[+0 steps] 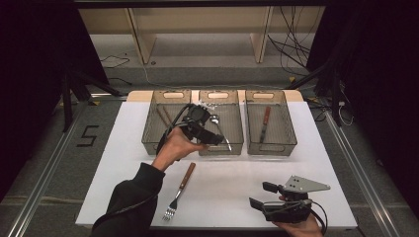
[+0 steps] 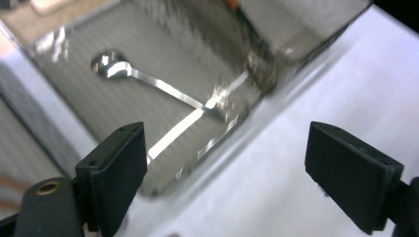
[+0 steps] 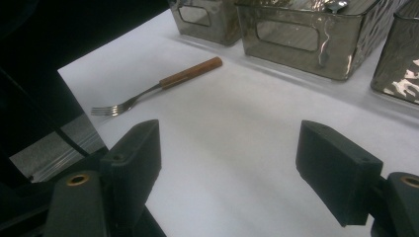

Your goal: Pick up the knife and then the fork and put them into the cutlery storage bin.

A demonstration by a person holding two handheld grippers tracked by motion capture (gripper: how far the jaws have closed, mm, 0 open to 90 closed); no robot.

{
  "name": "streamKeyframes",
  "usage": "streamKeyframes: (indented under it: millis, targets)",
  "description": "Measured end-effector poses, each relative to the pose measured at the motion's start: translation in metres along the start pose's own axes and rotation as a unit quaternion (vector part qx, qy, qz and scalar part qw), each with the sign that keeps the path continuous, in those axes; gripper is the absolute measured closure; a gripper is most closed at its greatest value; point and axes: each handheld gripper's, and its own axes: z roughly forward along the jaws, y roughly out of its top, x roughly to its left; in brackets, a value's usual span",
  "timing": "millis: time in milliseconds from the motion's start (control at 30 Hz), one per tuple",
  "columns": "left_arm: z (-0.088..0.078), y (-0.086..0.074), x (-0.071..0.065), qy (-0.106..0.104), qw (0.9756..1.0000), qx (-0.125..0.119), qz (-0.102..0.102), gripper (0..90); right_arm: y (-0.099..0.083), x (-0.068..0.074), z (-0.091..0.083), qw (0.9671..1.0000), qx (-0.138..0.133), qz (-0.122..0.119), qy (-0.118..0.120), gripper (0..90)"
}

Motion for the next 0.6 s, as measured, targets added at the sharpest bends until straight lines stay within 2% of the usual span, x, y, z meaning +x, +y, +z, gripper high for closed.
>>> streamKeyframes:
  millis: [100,233,433,600]
  targets:
    - [-0.002,-0.016,0.001,0.009,0.9999,0.006,-0.002,15.6,0.0,0.0,0.001,1.0,0.001,-0.001,-0.001,26.1]
    - [-0.001,-0.037,0.005,0.002,0.9997,0.022,-0.007,15.7,0.0,0.0,0.0,1.0,0.002,0.0,-0.001,26.1]
    - [0.001,-0.061,0.012,0.023,0.9987,0.045,-0.013,15.9,0.0,0.001,0.001,1.0,0.002,-0.001,-0.001,26.0]
    - [0.006,-0.078,0.014,0.017,0.9973,0.068,-0.019,17.7,0.0,0.0,0.001,1.0,0.003,0.0,-0.004,26.1]
